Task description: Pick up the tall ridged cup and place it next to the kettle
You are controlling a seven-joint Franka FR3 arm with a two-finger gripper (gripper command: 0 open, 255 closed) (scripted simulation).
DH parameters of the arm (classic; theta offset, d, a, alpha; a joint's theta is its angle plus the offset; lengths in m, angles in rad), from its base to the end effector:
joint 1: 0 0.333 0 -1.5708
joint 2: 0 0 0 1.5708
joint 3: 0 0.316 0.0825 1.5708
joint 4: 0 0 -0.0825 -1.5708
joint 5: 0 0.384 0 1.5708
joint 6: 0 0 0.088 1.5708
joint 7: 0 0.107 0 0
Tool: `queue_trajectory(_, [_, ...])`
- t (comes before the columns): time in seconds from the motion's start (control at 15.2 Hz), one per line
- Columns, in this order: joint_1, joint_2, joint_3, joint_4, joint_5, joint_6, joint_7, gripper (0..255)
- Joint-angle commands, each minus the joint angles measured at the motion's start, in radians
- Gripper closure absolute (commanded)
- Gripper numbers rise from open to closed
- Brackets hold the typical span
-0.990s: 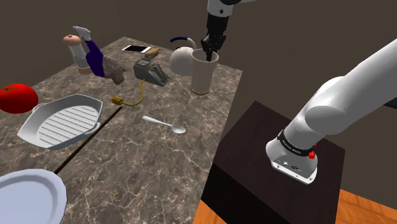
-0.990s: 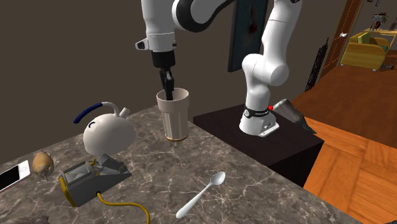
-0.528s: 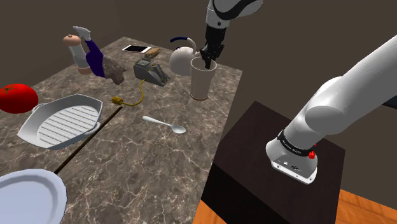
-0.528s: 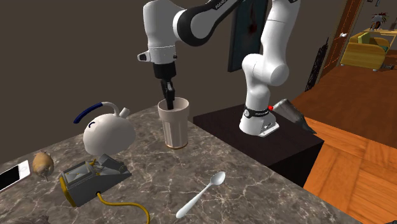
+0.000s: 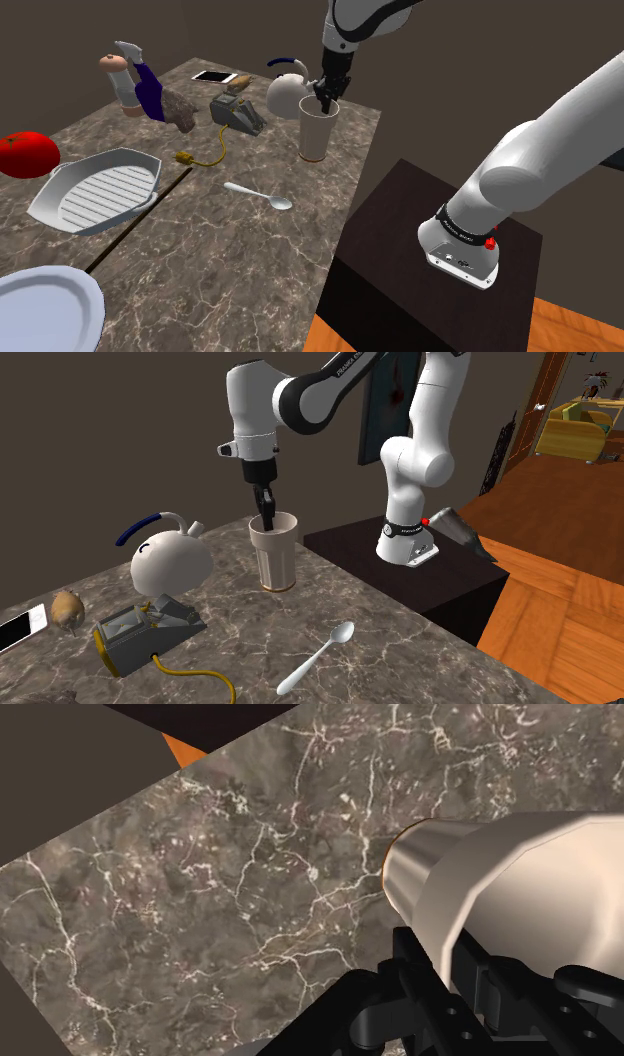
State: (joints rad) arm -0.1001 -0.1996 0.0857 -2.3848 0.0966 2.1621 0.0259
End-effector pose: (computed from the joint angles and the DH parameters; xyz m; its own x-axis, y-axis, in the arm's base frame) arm 0.4652 -0.0026 0.3959 0.9950 -0.0960 -0.0266 -0.0975 -0.9934 -0.0612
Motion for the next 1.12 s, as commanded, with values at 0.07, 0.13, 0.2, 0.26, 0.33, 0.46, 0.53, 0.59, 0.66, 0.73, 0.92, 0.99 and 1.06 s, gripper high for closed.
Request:
queue_trajectory(0.07, [0.000,0.000,0.000,0.000,0.000,0.000,0.000,255])
queue_trajectory(0.13, [0.000,0.000,0.000,0.000,0.000,0.000,0.000,0])
queue_trajectory(0.2, [0.000,0.000,0.000,0.000,0.000,0.000,0.000,0])
queue_trajectory(0.26, [0.000,0.000,0.000,0.000,0.000,0.000,0.000,0])
queue_trajectory(0.33, [0.000,0.000,0.000,0.000,0.000,0.000,0.000,0])
queue_trajectory(0.46, [0.000,0.000,0.000,0.000,0.000,0.000,0.000,0])
queue_trajectory(0.53, [-0.001,-0.016,-0.002,0.020,-0.001,-0.035,0.000,0])
queue_trajectory(0.59, [-0.002,-0.029,-0.004,0.042,-0.002,-0.070,0.000,0])
queue_trajectory(0.66, [-0.003,-0.042,-0.006,0.065,-0.004,-0.106,0.001,0])
queue_trajectory(0.73, [-0.004,-0.050,-0.007,0.084,-0.005,-0.133,0.001,0])
queue_trajectory(0.92, [-0.004,-0.050,-0.007,0.084,-0.005,-0.133,0.001,0])
queue_trajectory(0.99, [-0.004,-0.050,-0.007,0.084,-0.005,-0.133,0.001,0])
queue_trajectory(1.06, [-0.004,-0.050,-0.007,0.084,-0.005,-0.133,0.001,0])
